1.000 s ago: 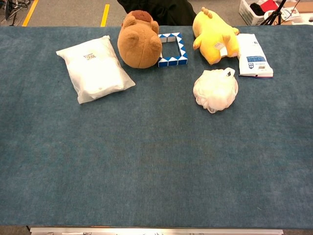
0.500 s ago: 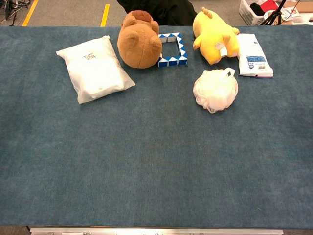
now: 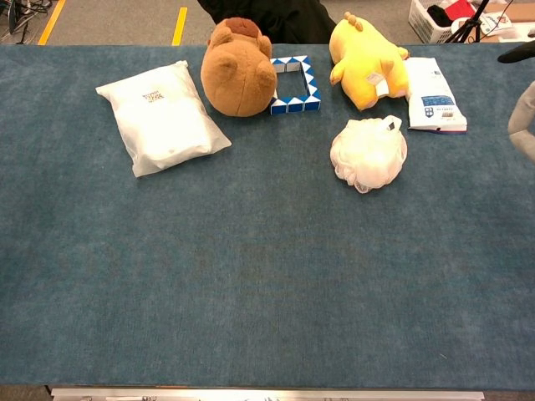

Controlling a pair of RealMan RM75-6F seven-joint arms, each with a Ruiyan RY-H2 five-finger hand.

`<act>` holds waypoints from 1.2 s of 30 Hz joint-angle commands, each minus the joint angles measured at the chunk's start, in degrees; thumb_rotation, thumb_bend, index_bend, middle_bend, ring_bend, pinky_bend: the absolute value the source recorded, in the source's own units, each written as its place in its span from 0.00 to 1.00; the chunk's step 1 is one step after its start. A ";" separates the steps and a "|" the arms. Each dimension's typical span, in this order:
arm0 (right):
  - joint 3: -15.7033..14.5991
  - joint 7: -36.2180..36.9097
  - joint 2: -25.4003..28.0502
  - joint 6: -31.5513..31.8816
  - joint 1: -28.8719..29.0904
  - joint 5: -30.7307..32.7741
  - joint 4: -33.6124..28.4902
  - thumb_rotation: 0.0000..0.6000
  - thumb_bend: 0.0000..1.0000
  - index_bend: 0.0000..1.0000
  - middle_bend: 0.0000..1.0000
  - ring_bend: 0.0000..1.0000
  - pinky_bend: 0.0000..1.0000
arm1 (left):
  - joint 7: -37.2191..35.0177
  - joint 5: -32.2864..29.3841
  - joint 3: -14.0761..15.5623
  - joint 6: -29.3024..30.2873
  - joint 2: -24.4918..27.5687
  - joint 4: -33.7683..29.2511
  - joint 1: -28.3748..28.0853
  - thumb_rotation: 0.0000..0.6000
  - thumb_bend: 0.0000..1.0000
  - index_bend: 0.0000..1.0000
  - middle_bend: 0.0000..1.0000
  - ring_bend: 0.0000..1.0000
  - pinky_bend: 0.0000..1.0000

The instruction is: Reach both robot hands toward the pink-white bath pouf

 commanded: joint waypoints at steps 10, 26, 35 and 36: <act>1.06 2.30 -7.18 -1.13 6.03 -7.04 2.19 1.00 0.38 0.61 0.21 0.00 0.00 | -10.40 4.78 0.43 1.37 -5.30 3.88 -2.99 1.00 0.38 0.71 0.21 0.01 0.00; 2.58 0.27 -12.70 -1.91 11.95 -10.67 4.41 1.00 0.38 0.61 0.21 0.00 0.00 | -18.65 7.78 0.19 8.20 -12.51 10.94 -4.31 1.00 0.38 0.72 0.22 0.01 0.00; 2.25 -1.58 -13.64 -1.87 13.39 -11.33 4.03 1.00 0.38 0.61 0.21 0.00 0.00 | -20.28 8.35 0.99 9.53 -13.95 11.98 -4.83 1.00 0.38 0.72 0.22 0.01 0.00; 2.20 -1.61 -13.70 -1.87 13.48 -11.27 4.00 1.00 0.38 0.61 0.21 0.00 0.00 | -20.31 8.39 1.11 9.55 -14.00 11.98 -4.87 1.00 0.38 0.72 0.22 0.01 0.00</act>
